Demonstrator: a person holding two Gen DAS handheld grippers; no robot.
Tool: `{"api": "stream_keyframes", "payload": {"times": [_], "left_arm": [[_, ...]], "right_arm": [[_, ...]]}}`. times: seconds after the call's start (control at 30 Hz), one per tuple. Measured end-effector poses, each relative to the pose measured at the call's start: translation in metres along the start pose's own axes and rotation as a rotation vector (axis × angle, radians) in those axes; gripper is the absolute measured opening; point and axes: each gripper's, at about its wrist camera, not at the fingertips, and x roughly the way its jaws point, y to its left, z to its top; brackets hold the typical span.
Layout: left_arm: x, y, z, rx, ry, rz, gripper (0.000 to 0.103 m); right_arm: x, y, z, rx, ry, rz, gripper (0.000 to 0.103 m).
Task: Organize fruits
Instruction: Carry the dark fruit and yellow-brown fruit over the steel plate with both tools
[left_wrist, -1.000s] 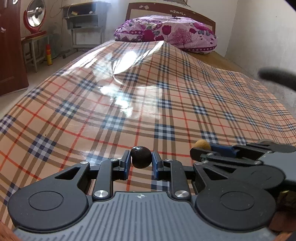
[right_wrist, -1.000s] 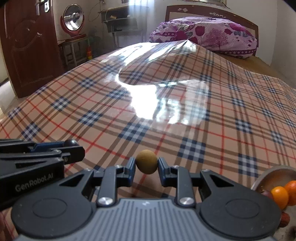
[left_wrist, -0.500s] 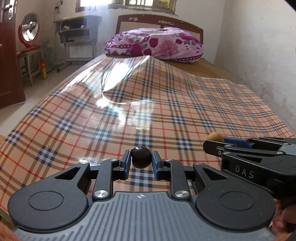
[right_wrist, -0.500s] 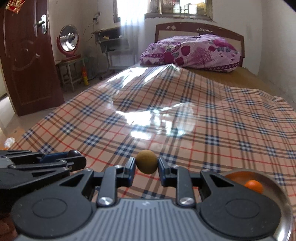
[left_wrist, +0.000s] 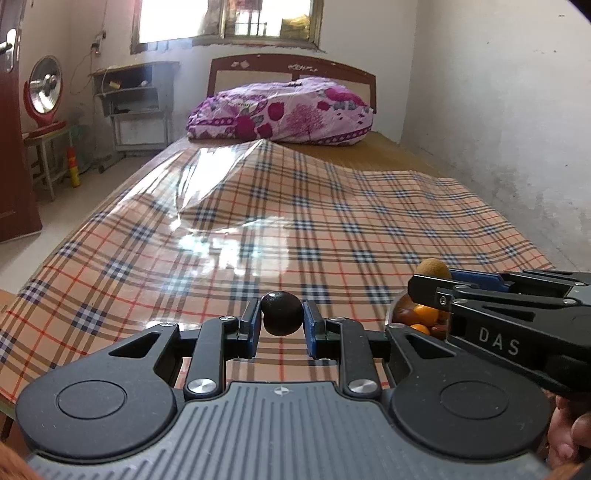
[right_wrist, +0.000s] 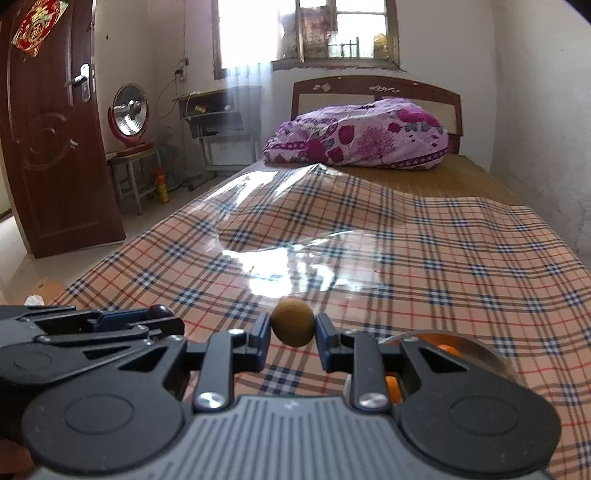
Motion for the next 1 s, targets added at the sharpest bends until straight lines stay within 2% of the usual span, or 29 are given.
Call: {"api": "stream_keyframes", "payload": {"times": [0.37, 1.0], "left_arm": [[-0.028, -0.016, -0.003, 0.009, -0.032, -0.014, 0.026], [-0.034, -0.04, -0.011, 0.064, -0.052, -0.055, 0.026]], "right_arm": [[-0.04, -0.014, -0.013, 0.019, -0.042, -0.048, 0.027], [-0.066, -0.036, -0.035, 0.046, -0.081, -0.108, 0.027]]}}
